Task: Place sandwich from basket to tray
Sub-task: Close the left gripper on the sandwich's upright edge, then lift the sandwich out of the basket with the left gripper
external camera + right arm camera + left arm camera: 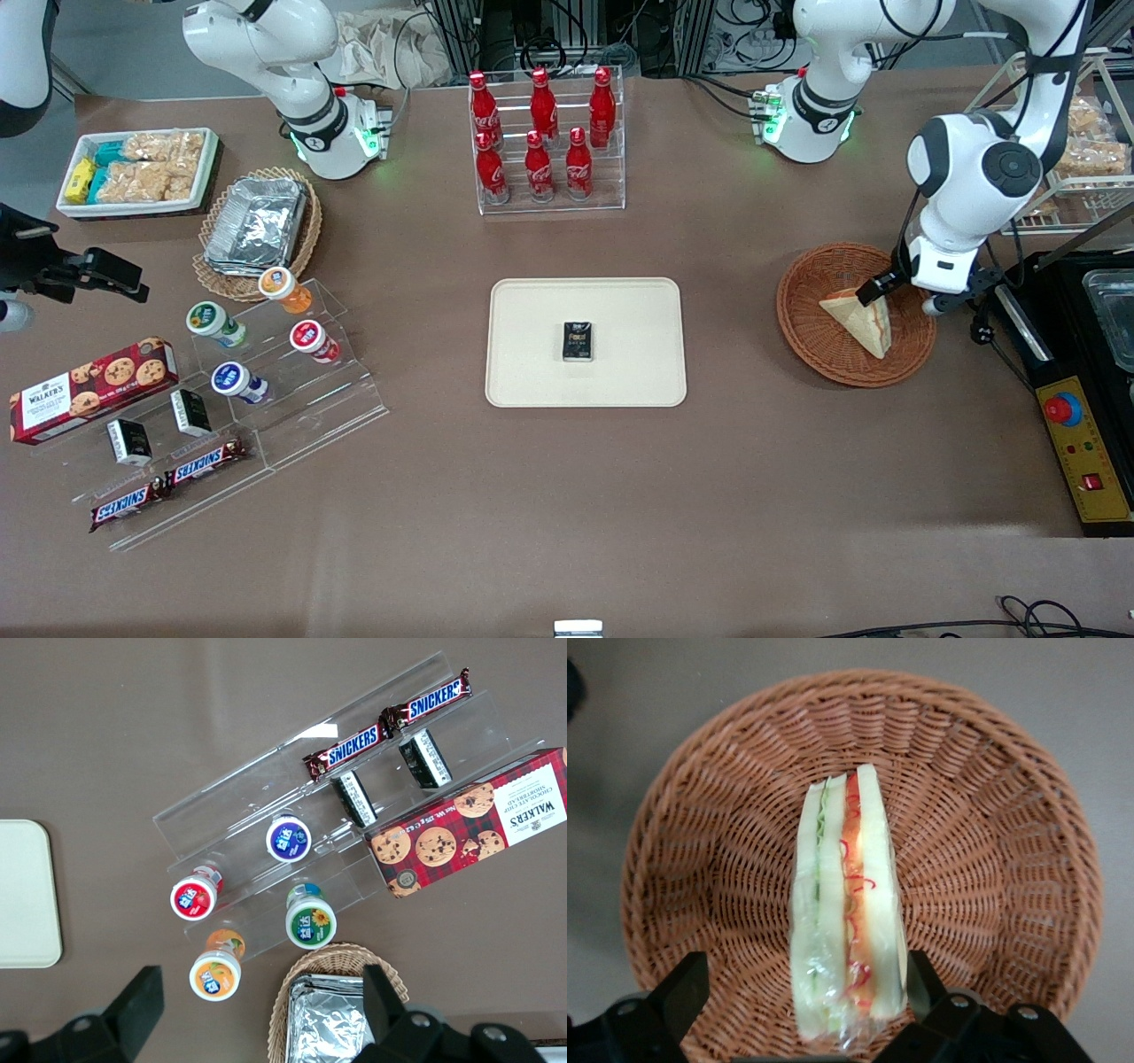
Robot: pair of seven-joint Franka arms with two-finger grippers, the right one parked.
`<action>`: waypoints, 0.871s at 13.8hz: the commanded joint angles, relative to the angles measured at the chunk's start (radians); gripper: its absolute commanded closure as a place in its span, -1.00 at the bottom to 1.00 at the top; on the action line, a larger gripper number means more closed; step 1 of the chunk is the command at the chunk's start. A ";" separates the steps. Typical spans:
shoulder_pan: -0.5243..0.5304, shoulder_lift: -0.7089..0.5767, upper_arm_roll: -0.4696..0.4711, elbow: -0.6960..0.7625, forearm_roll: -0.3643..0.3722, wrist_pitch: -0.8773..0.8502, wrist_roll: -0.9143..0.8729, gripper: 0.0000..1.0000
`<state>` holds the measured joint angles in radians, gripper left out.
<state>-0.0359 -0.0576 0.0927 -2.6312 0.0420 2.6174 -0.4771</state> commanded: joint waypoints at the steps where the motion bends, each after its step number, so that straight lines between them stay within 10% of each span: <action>1: 0.005 0.065 0.012 -0.049 0.025 0.151 -0.018 -1.00; 4: 0.005 0.102 0.012 -0.055 0.024 0.194 -0.023 -0.70; 6: 0.005 0.099 0.012 -0.052 0.024 0.188 -0.029 0.99; 12: -0.012 0.055 0.002 -0.026 0.024 0.118 -0.041 1.00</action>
<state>-0.0413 0.0400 0.1011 -2.6467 0.0418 2.7297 -0.4667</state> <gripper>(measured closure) 0.595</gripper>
